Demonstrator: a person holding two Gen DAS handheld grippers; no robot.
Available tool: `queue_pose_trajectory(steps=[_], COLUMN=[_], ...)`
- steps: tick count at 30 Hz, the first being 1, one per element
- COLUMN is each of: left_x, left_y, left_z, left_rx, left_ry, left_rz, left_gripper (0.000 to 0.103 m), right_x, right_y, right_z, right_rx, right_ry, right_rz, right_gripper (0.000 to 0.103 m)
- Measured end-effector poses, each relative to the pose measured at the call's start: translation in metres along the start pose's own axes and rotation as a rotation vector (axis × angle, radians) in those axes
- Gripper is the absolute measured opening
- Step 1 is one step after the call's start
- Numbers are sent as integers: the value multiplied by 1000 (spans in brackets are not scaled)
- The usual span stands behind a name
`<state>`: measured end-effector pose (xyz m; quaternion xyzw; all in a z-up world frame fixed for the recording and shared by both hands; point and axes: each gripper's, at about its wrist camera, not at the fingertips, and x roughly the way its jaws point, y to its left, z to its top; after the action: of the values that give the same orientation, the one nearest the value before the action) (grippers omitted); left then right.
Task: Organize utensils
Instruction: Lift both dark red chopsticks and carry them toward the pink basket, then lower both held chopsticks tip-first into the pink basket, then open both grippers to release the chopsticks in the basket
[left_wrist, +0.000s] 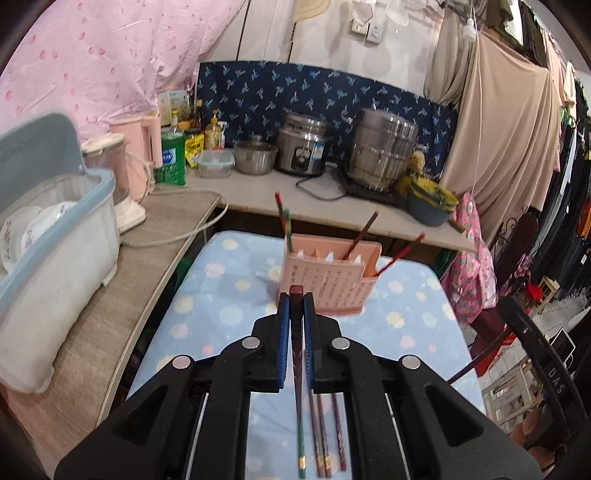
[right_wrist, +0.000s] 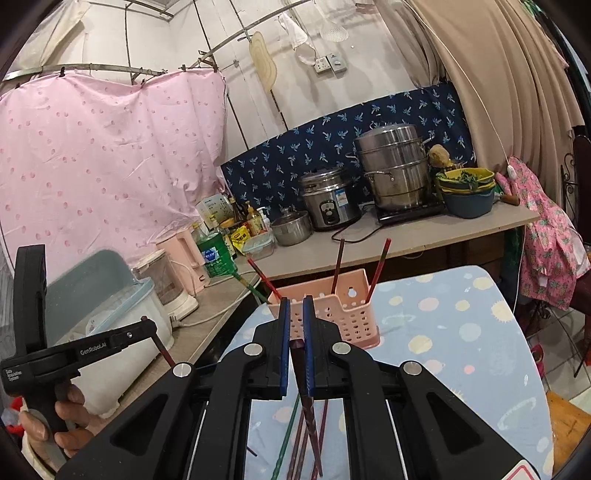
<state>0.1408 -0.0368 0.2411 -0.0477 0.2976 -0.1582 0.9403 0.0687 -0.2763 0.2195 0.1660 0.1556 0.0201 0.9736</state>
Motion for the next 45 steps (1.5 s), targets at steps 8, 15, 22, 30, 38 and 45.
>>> queue_pose_trajectory(steps=[8,15,22,30,38,45], left_x=[11,39,88,137,169,162], left_y=[-18,-25,-19,-7,2,5], left_z=[74,125,149,140,110,97], left_rx=[-8,-24,-38,-48,-50,-53], left_ry=[-144,-243,-236,-168,-82,-70], left_rz=[1,30,71,76,68,77], left_gripper=[7,7,7,7,7,24], right_x=[41,90,144,200,235,226], right_y=[2,11,16,-4,-23,-20], right_z=[77,133,157,131,89,79], right_rx=[-9,-15,-35,-1,-9,-46], right_ry=[-104,-174,-178,-90,33,59], right_rz=[16,41,45,34,-15,-42], right_gripper=[7,7,7,7,7,22])
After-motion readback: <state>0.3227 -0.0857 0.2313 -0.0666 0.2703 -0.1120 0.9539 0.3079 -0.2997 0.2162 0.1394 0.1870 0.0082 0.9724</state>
